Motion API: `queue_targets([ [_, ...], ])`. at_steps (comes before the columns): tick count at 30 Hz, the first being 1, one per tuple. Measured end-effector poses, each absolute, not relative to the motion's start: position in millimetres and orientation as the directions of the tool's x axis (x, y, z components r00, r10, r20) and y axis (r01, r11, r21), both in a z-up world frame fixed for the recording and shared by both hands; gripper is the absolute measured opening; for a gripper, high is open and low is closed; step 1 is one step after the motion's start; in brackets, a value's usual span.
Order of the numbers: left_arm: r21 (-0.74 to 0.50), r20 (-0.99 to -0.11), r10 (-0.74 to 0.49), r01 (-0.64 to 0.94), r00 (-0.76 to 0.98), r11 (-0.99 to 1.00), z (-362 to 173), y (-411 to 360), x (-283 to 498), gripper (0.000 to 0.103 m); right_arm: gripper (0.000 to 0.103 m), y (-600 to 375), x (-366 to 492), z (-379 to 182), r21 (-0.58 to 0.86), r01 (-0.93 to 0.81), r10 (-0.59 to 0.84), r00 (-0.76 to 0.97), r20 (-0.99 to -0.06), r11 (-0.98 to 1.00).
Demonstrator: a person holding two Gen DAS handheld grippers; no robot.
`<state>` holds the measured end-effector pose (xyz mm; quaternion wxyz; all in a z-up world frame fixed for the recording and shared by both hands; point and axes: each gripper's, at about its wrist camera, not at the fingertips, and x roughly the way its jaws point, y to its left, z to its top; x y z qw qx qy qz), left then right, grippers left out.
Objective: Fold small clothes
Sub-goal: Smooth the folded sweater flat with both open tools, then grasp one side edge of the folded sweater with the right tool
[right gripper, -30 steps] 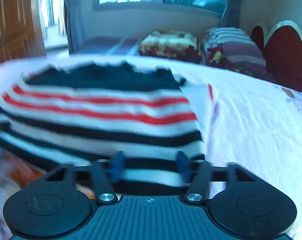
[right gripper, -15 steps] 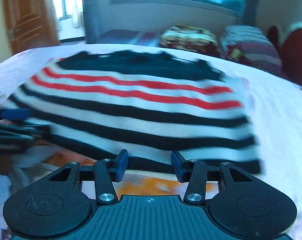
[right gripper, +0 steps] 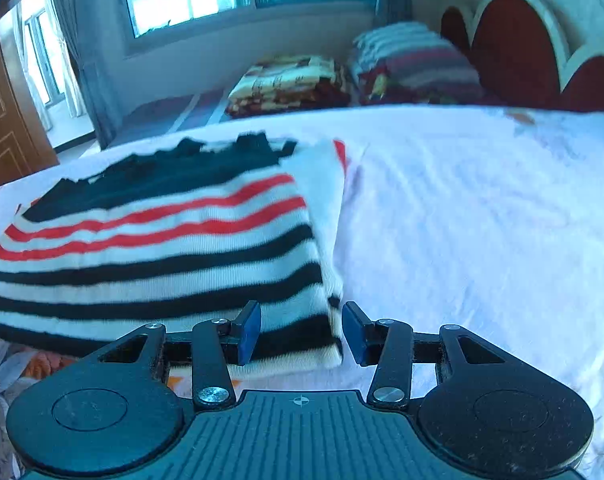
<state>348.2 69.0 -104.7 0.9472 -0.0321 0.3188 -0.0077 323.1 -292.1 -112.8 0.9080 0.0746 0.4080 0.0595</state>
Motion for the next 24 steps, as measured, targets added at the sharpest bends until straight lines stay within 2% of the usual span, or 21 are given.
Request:
queue_targets([
  [1,-0.071,-0.601,-0.016,-0.033,0.799,0.997,-104.4,76.7,346.6,0.074,0.026,-292.2,321.2,-114.7,0.196,-0.061,0.187,0.653,-0.734,0.979],
  [2,-0.082,-0.622,-0.014,-0.048,0.783,0.995,-107.8,83.9,348.9,0.073,0.022,-291.1,319.5,-116.0,0.184,-0.072,0.186,0.650,-0.737,0.980],
  [3,-0.088,-0.657,-0.014,-0.059,0.753,0.994,-114.0,89.8,354.0,0.071,0.013,-291.4,315.7,-117.7,0.166,-0.085,0.181,0.649,-0.739,0.983],
  [4,-0.090,-0.674,-0.014,-0.064,0.738,0.994,-118.4,94.3,357.7,0.068,0.011,-292.6,314.8,-119.2,0.168,-0.088,0.185,0.645,-0.741,0.982],
  [6,-0.043,-0.691,0.031,-0.085,0.722,0.995,-119.2,97.4,362.1,0.069,0.008,-300.8,311.2,-121.7,0.184,-0.089,0.198,0.640,-0.743,0.979],
  [7,-0.036,-0.707,0.053,-0.112,0.705,0.993,-120.2,101.1,365.0,0.069,0.008,-302.1,307.2,-120.7,0.175,-0.096,0.196,0.638,-0.745,0.980],
  [9,-0.130,-0.716,0.011,-0.149,0.698,0.980,-124.7,116.5,365.0,0.070,0.008,-299.1,300.3,-122.5,0.143,-0.115,0.183,0.642,-0.745,0.983],
  [12,-0.082,-0.709,0.028,-0.121,0.705,0.989,-126.8,114.6,362.9,0.072,0.008,-295.4,304.0,-124.2,0.138,-0.098,0.169,0.635,-0.754,0.986],
  [17,-0.103,-0.713,0.029,-0.146,0.701,0.984,-119.8,122.5,361.9,0.072,0.007,-297.6,299.1,-113.9,0.112,-0.128,0.168,0.635,-0.754,0.985],
  [20,-0.050,-0.717,0.065,-0.145,0.694,0.988,-123.7,126.8,361.6,0.073,0.007,-299.8,303.8,-120.4,0.108,-0.128,0.164,0.617,-0.770,0.986],
  [23,-0.064,-0.718,0.061,-0.153,0.694,0.986,-121.5,129.9,361.5,0.074,0.008,-296.0,309.0,-117.6,0.090,-0.123,0.147,0.613,-0.776,0.988],
  [24,-0.035,-0.710,0.082,-0.152,0.699,0.988,-117.9,126.2,359.8,0.074,0.008,-296.1,306.4,-109.3,0.087,-0.099,0.131,0.646,-0.752,0.991],
])
